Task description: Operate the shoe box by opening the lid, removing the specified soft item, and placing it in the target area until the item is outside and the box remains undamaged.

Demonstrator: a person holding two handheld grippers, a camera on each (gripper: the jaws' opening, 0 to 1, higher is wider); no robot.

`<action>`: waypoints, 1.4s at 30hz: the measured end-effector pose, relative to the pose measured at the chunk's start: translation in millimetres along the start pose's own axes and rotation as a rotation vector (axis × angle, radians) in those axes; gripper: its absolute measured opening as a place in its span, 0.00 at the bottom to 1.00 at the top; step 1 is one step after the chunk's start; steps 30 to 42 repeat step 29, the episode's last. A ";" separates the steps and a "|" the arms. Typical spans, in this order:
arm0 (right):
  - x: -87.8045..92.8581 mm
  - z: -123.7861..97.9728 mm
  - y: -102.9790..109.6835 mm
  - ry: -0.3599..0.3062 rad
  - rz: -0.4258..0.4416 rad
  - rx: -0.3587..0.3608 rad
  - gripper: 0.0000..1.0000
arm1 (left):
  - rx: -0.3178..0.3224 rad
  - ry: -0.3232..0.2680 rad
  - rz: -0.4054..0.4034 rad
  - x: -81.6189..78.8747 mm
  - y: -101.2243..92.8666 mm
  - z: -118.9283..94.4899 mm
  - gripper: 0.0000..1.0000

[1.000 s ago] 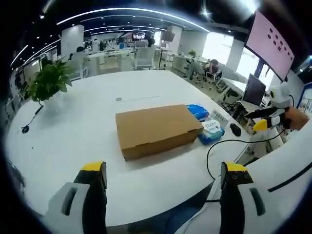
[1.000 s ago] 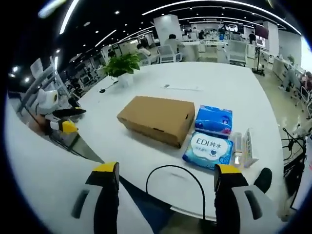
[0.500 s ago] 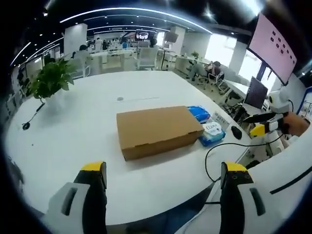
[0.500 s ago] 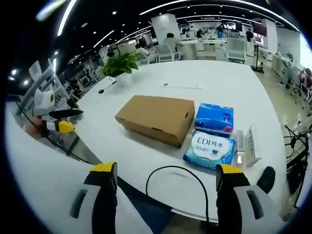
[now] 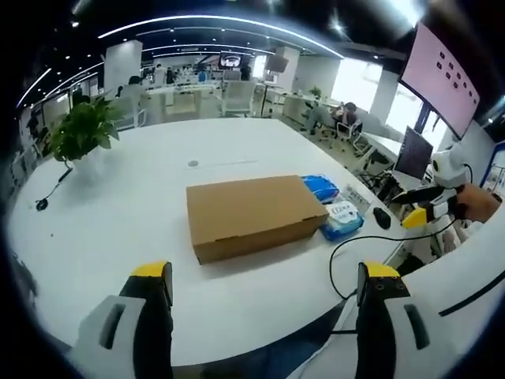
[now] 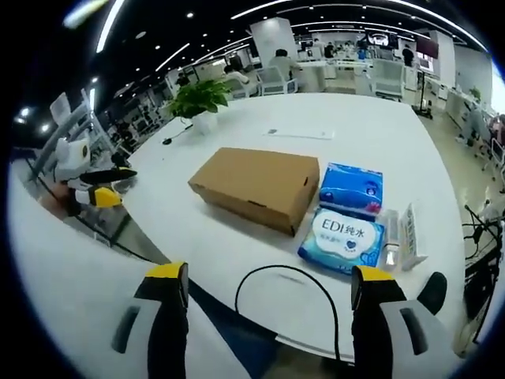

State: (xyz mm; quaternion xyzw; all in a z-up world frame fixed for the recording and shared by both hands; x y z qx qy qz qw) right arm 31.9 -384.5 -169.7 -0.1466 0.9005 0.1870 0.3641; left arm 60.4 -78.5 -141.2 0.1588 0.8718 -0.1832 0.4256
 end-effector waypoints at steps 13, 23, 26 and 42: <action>2.4 -1.0 -0.4 -0.040 0.002 -0.014 0.85 | -0.020 0.005 -0.010 6.7 -2.0 -1.4 0.99; 3.8 1.3 2.0 -0.064 -0.035 -0.028 0.86 | -0.030 0.016 -0.016 12.2 -3.4 -2.2 0.99; 4.8 1.2 1.4 -0.066 -0.029 -0.025 0.86 | -0.027 0.025 -0.014 14.6 -4.4 -1.8 0.99; 6.2 1.7 0.7 -0.065 -0.025 -0.023 0.86 | -0.026 0.023 -0.012 13.6 -4.3 -1.1 0.99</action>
Point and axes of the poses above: the point that each gripper's makers call its tool centre point, and the gripper's own axes: z roughly forward along the fingers, y roughly to its left, x roughly out of its underside, the point moved 2 cm from there along -z, roughly backward along the fingers, and after that the axes turned 4 degrees about -y, right-handed, at the moved point
